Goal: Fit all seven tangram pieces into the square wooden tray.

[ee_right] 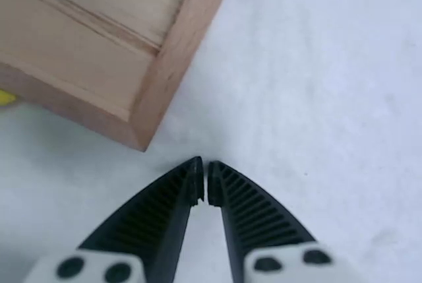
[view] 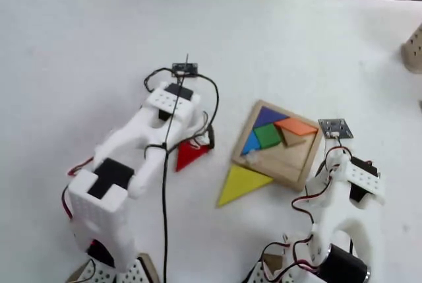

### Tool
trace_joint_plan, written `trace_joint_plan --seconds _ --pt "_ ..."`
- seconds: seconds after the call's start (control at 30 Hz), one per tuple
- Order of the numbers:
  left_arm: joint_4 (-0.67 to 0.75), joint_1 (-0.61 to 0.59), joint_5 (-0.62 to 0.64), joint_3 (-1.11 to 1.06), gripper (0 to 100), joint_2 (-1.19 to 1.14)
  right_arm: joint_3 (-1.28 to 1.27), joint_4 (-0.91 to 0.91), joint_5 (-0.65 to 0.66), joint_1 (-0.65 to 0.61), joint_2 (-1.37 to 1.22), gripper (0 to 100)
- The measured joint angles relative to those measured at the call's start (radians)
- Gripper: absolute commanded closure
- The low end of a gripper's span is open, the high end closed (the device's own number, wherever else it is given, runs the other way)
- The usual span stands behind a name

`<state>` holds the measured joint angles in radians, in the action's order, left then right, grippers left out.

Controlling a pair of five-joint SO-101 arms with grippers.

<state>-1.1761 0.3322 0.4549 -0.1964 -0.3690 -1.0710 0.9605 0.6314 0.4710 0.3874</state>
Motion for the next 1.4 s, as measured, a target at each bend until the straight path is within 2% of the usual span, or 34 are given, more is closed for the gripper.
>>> trace_joint_plan --seconds 0.4,1.2,1.4 --pt "0.002 0.018 0.002 -0.002 66 0.000 0.000 0.000 0.000 0.000 0.000 98.1" --pt "-0.008 0.026 0.000 -0.002 66 0.000 0.000 0.000 0.000 0.000 0.000 98.1" --pt "-0.008 -0.015 0.000 -0.002 66 0.000 0.000 0.000 0.000 0.000 0.000 98.1"
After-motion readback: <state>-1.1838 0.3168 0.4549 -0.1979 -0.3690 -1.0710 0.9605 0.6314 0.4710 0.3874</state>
